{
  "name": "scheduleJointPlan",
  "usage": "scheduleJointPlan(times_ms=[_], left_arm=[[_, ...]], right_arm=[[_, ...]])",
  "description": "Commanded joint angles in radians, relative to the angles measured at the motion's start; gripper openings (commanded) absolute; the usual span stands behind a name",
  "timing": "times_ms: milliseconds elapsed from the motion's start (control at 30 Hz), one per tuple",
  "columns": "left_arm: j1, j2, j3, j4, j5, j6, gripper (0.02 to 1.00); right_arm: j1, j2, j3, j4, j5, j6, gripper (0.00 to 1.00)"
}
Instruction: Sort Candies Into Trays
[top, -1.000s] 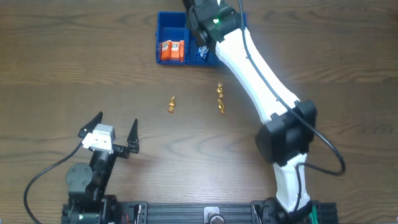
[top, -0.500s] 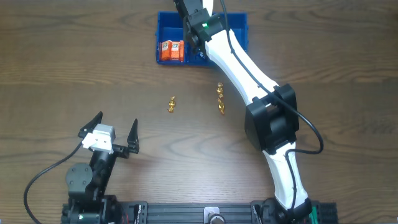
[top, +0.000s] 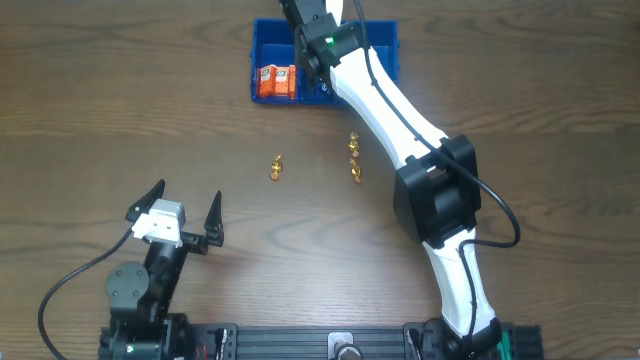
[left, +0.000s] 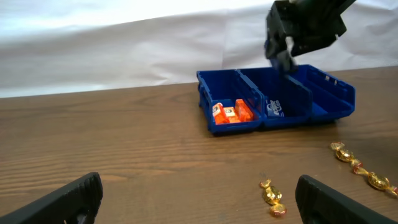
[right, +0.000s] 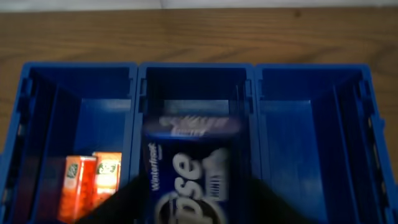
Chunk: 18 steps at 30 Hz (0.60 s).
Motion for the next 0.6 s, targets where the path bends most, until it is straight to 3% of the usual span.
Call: scheduleJointPlan(times_ms=[33, 333, 600], left_arm=[[0.004, -0.007, -0.020, -0.032, 0.025, -0.008, 0.998], [0.004, -0.007, -0.020, -0.032, 0.025, -0.008, 0.998], [0.004, -0.007, -0.020, -0.032, 0.025, -0.008, 0.998]], right_arm=[[-0.002, 0.003, -0.005, -0.003, 0.010, -0.005, 1.000], [-0.002, -0.005, 0.016, -0.055, 0.011, -0.008, 1.000], [0.074, -0.115, 0.111, -0.340, -0.004, 0.009, 1.000]])
